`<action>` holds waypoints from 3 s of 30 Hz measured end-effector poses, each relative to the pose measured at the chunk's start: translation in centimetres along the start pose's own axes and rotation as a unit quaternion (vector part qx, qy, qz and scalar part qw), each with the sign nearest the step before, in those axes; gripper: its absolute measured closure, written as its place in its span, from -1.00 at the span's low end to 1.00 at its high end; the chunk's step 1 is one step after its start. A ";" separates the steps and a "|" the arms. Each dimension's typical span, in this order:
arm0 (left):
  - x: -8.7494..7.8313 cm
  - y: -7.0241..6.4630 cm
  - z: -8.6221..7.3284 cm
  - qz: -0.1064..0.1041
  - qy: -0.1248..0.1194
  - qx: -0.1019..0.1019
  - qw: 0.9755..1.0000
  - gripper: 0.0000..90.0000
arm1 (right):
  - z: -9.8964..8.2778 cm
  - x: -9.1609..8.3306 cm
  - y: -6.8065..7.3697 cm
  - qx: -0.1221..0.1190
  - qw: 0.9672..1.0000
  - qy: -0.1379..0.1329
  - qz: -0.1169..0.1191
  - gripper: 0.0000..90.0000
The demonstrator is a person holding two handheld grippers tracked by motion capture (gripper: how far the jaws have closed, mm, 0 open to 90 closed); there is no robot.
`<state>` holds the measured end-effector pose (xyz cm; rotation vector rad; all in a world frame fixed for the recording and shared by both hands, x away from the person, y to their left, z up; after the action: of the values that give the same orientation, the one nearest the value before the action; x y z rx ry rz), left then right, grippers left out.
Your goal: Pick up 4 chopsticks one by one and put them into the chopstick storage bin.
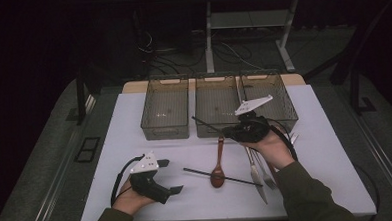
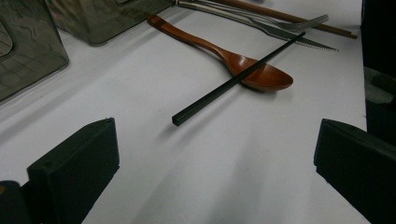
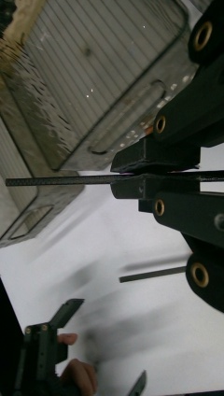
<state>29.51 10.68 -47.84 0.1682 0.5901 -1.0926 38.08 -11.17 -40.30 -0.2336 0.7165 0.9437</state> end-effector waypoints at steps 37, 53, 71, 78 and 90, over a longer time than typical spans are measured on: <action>0.2 -0.4 0.4 -0.006 -0.004 0.004 1.000 -1.00 | 9.5 6.4 -0.7 0.001 1.000 0.015 -0.027 0.91; 0.3 -0.6 0.4 -0.006 -0.006 0.004 1.000 -1.00 | 11.4 11.5 -1.9 0.020 0.999 0.026 -0.041 0.91; 0.2 -0.7 0.7 -0.008 -0.011 0.005 1.000 -1.00 | 12.6 17.9 -2.7 0.043 0.996 0.055 -0.060 0.91; 0.3 -0.8 0.8 -0.013 -0.015 0.008 1.000 -1.00 | 13.8 19.7 -2.4 0.046 0.994 0.069 -0.072 0.91; 0.4 -0.9 0.9 -0.014 -0.014 0.010 1.000 -1.00 | 14.7 19.1 -2.6 0.054 0.995 0.046 -0.076 0.41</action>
<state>29.20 9.59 -47.11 0.1620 0.5570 -1.1268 54.12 6.96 -42.07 -0.2345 0.8210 0.7503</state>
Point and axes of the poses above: each handheld gripper's, and its own axes: x roughly forward along the jaws, z roughly out of its top, y roughly to its left, the point moved 8 cm from there along x, roughly forward along the jaws, and after that the axes turned 1 degree about -x, right-handed, at the moved point
